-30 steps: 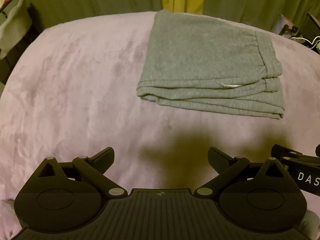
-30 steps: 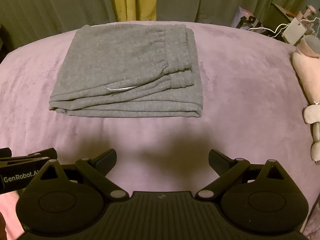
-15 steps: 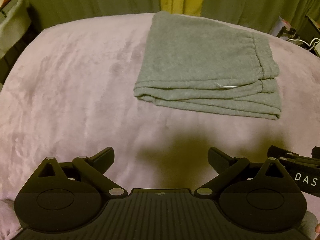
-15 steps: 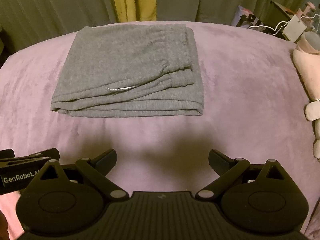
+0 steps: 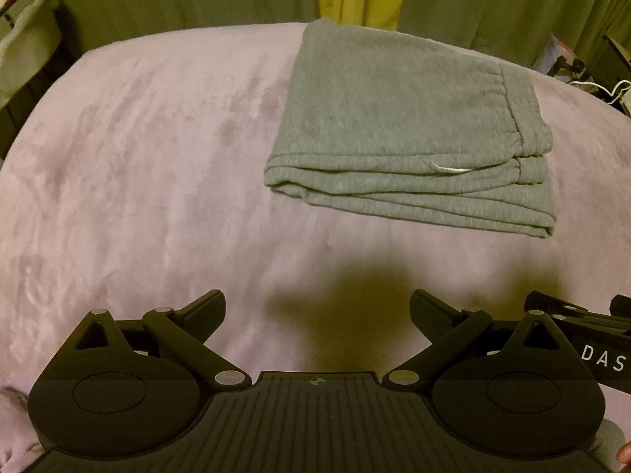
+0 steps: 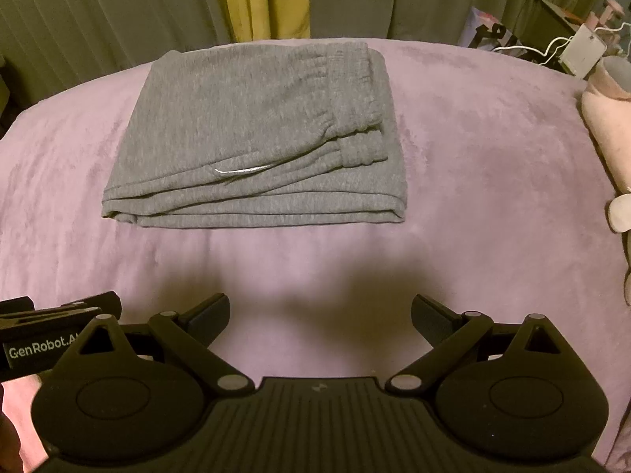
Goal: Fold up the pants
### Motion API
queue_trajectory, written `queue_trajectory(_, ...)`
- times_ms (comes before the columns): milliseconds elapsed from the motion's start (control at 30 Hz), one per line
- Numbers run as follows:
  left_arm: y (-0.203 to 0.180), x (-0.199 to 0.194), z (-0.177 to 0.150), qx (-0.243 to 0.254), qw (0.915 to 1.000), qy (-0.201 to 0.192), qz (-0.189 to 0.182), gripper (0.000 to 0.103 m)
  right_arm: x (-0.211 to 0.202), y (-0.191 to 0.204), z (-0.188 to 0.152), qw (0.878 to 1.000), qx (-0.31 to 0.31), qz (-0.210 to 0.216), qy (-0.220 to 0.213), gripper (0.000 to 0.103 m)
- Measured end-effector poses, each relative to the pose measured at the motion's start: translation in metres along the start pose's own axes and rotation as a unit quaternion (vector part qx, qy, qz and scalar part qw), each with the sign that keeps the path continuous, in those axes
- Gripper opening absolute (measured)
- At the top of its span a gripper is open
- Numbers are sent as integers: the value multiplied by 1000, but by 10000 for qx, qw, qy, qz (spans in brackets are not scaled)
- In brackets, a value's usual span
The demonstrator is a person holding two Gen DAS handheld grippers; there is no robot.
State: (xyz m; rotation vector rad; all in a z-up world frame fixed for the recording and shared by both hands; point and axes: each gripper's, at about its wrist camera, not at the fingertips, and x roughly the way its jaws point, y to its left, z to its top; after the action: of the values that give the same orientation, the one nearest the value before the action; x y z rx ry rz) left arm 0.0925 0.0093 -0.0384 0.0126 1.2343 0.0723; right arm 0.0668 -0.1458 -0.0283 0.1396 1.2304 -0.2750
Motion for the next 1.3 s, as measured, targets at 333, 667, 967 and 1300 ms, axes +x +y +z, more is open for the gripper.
queue_trajectory(333, 1, 3, -1, -10, 10000, 41, -13, 102, 3, 1, -1, 10000, 15, -16, 28, 99)
queue_trajectory(667, -1, 4, -1, -13, 10000, 41, -16, 102, 4, 0, -2, 10000, 48, -14, 4, 99)
queue_trajectory(967, -1, 5, -3, -20, 10000, 35, 21, 102, 6, 2, -3, 10000, 6, -52, -7, 99)
queue_trajectory(1300, 1, 7, -3, -27, 10000, 19, 59, 102, 6, 0, -4, 10000, 29, -75, -2, 99)
